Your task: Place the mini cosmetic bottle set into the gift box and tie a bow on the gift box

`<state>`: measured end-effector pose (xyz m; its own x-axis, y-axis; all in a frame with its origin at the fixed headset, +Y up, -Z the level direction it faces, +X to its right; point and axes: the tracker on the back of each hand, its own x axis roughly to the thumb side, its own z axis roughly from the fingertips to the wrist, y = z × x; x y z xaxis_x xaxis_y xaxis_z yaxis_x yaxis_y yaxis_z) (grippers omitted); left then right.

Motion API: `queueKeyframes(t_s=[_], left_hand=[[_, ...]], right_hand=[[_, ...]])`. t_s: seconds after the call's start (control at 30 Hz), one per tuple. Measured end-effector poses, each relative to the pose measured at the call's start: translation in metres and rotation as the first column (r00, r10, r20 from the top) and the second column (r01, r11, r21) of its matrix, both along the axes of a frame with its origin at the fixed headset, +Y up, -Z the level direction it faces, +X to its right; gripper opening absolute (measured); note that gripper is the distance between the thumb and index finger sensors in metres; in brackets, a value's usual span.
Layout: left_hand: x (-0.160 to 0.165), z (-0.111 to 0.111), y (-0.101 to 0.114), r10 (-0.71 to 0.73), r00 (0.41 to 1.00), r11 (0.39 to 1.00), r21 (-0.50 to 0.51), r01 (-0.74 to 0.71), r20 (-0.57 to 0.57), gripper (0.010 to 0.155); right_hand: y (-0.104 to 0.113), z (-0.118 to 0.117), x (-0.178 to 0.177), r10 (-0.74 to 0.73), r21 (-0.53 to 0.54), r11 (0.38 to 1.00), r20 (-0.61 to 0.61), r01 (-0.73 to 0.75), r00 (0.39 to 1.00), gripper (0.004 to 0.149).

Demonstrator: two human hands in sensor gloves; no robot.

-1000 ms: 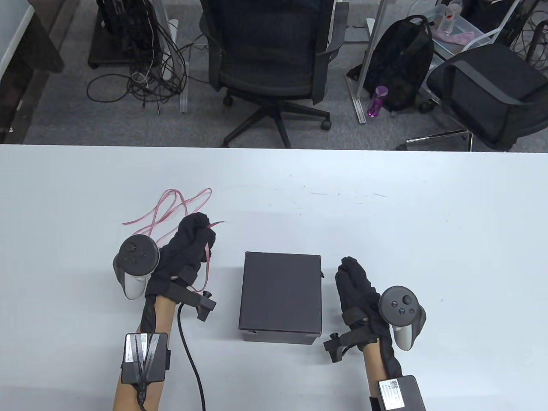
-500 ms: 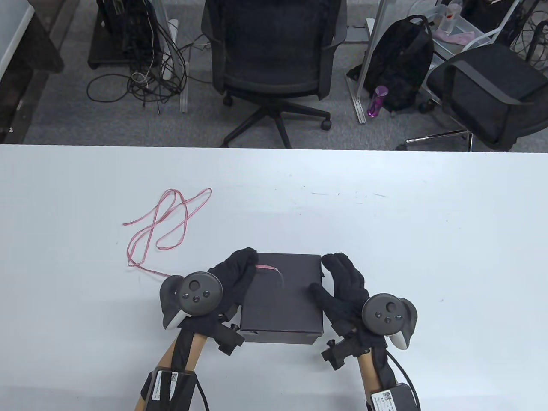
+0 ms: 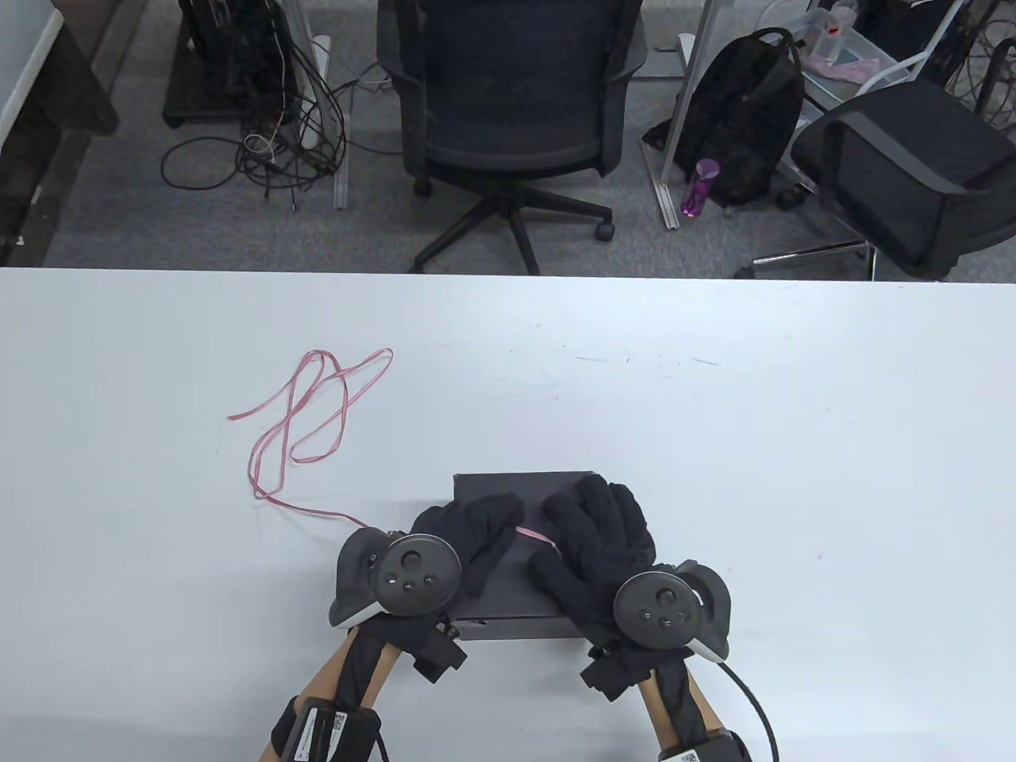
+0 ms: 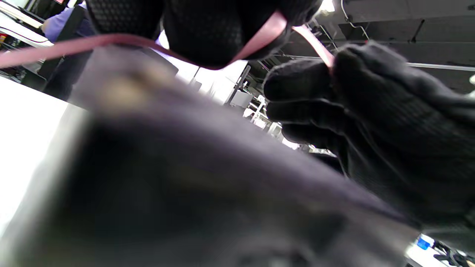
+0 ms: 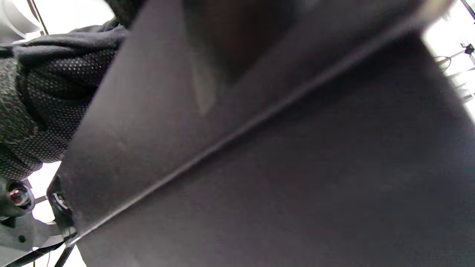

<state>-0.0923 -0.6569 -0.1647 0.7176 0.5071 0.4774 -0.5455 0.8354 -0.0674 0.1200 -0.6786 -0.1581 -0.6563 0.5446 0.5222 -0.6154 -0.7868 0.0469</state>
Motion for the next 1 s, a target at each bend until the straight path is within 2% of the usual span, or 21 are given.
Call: queueKeyframes(t_s=[0.07,0.2,0.27,0.33,0.53,0.63,0.77,0.93,1.0], left_hand=[[0.002,0.000,0.000,-0.017,1.000,1.000,0.008,0.017,0.005,0.045],[-0.001,-0.001,-0.001,-0.067,0.995,0.997,-0.041,0.070,0.075,0.054],[-0.004,0.000,-0.001,-0.160,0.982,0.984,-0.057,0.166,0.099,0.051],[-0.008,-0.001,-0.003,-0.179,0.980,0.980,-0.068,0.186,0.091,0.047],[-0.032,-0.004,-0.016,0.002,1.000,0.998,-0.058,-0.004,-0.026,0.052],[-0.050,-0.006,-0.029,0.093,0.994,0.992,-0.085,-0.098,-0.061,0.061],[-0.059,-0.012,-0.057,0.125,0.992,0.957,-0.259,-0.128,-0.027,0.074],[-0.061,-0.020,-0.080,-0.050,0.994,0.968,-0.251,0.025,-0.094,0.087],[-0.063,-0.023,-0.086,-0.073,0.992,0.964,-0.261,0.043,-0.107,0.091]], right_hand=[[0.004,0.001,0.000,-0.035,0.030,0.999,0.005,0.035,0.999,0.044],[0.010,0.001,0.008,-0.066,0.076,0.995,0.032,0.063,0.997,0.041],[0.013,0.000,0.016,-0.103,0.115,0.989,0.079,0.094,0.992,0.041],[0.016,-0.003,0.026,-0.144,0.110,0.985,0.113,0.132,0.983,0.041],[0.016,-0.011,0.051,-0.180,0.058,0.983,0.196,0.172,0.964,0.041],[0.014,-0.018,0.071,-0.093,0.005,0.995,0.283,0.095,0.955,0.041],[0.002,-0.029,0.091,0.119,-0.133,0.988,0.329,-0.079,0.937,0.041],[-0.016,-0.038,0.098,0.279,-0.243,0.948,0.317,-0.207,0.906,0.041],[-0.023,-0.041,0.096,0.314,-0.272,0.933,0.302,-0.235,0.900,0.041]])
